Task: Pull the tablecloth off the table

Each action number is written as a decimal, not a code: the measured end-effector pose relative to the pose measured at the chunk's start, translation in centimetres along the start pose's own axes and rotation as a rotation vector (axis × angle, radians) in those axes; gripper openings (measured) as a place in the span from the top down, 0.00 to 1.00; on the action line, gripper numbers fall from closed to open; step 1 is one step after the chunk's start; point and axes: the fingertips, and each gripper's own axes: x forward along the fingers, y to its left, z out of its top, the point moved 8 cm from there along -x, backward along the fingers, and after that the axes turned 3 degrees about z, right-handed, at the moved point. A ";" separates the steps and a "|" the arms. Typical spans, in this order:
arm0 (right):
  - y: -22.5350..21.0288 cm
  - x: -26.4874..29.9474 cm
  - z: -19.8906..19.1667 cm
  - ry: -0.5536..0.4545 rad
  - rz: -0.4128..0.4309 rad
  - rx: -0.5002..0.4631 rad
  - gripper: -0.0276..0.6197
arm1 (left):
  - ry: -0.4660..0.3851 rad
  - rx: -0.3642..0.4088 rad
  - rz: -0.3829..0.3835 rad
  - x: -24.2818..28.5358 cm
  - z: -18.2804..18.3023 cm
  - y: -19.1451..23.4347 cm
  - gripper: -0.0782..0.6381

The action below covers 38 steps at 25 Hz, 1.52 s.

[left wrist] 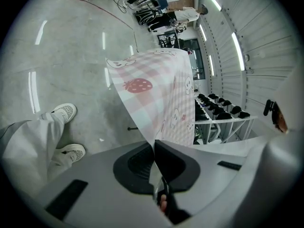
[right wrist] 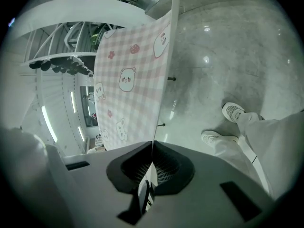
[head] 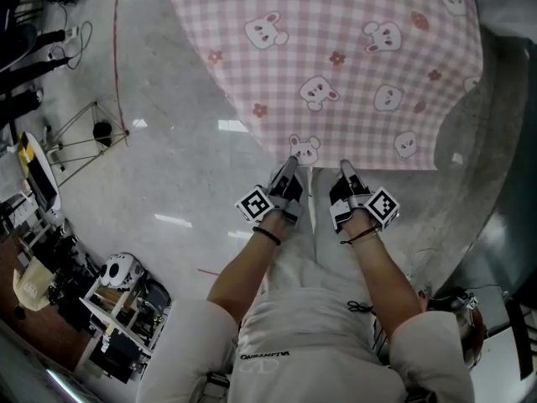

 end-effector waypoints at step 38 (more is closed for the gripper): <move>0.2 0.1 0.4 0.099 -0.165 0.075 0.94 | 0.041 0.053 0.236 -0.8 0.3 -1.9 0.89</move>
